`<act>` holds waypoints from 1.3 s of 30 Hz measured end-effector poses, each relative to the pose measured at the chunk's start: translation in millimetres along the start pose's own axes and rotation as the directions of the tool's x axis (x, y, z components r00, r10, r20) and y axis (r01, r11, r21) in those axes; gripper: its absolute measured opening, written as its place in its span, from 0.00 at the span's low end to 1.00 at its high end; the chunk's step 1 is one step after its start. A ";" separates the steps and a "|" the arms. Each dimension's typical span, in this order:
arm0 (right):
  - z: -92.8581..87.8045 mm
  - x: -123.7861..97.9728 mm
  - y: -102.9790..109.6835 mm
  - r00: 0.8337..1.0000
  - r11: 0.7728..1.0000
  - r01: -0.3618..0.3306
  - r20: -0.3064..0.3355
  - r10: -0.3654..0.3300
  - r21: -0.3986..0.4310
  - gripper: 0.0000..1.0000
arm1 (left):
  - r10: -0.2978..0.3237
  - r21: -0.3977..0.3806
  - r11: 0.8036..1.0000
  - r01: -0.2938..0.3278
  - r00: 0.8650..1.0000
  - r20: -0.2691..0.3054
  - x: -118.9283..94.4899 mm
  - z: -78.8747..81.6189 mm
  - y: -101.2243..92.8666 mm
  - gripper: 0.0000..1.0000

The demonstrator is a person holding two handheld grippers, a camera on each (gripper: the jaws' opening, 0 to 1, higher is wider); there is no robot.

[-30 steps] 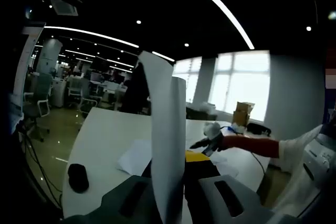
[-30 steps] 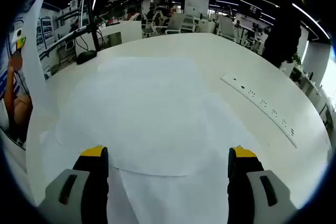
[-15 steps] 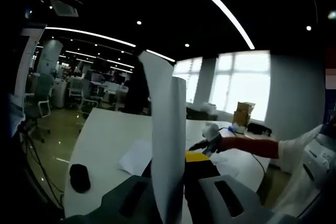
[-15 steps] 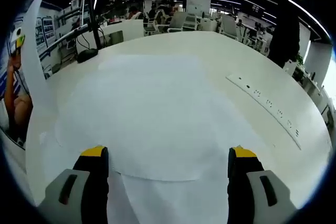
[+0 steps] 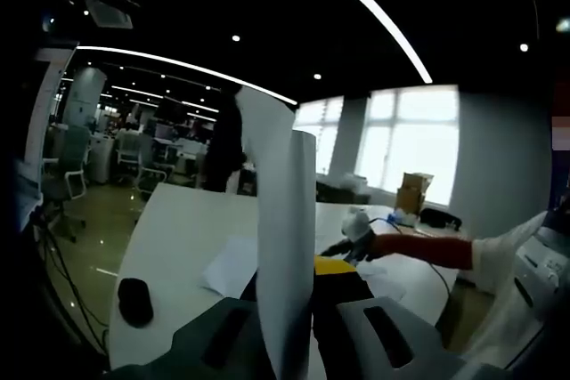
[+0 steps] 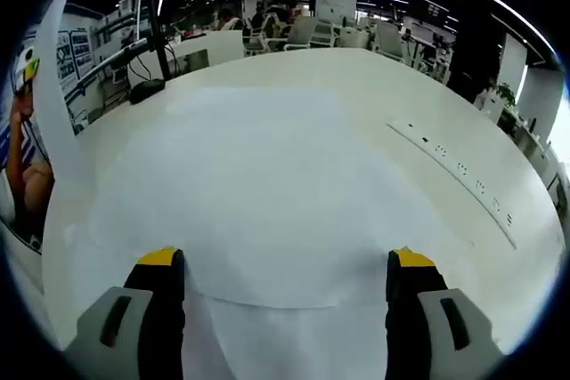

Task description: Organize the stack of printing papers by aligning and flattening the scattered papers on the table

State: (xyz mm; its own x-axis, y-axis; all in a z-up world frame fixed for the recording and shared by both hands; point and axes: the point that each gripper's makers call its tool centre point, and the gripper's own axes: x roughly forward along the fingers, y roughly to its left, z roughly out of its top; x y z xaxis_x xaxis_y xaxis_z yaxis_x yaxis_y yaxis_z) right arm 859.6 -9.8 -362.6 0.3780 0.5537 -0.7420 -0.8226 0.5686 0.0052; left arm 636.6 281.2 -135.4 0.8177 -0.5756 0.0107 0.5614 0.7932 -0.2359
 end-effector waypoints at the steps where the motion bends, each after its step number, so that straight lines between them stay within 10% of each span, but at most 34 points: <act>1: -1.3 0.0 2.4 1.000 1.000 -0.002 -0.002 0.002 0.002 0.88 | 0.000 0.000 1.000 0.000 1.000 0.000 -0.1 0.0 -0.1 0.06; 25: 0.3 -3.3 13.0 1.000 1.000 -0.015 0.026 0.015 -0.013 0.78 | 0.001 0.003 1.000 -0.001 1.000 0.009 -3.9 1.8 -3.1 0.06; 39: 4.2 -10.9 14.4 0.999 1.000 -0.028 0.043 0.028 -0.006 0.38 | -0.004 0.009 1.000 0.004 1.000 0.013 -4.8 3.8 -5.8 0.06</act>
State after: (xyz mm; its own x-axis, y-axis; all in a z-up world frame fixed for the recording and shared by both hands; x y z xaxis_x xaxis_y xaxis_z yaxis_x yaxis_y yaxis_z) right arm 845.3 -5.1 -351.6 0.3729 0.5954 -0.7117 -0.8354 0.5492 0.0218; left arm 629.9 280.1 -130.4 0.8170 -0.5761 0.0239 0.5656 0.7927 -0.2275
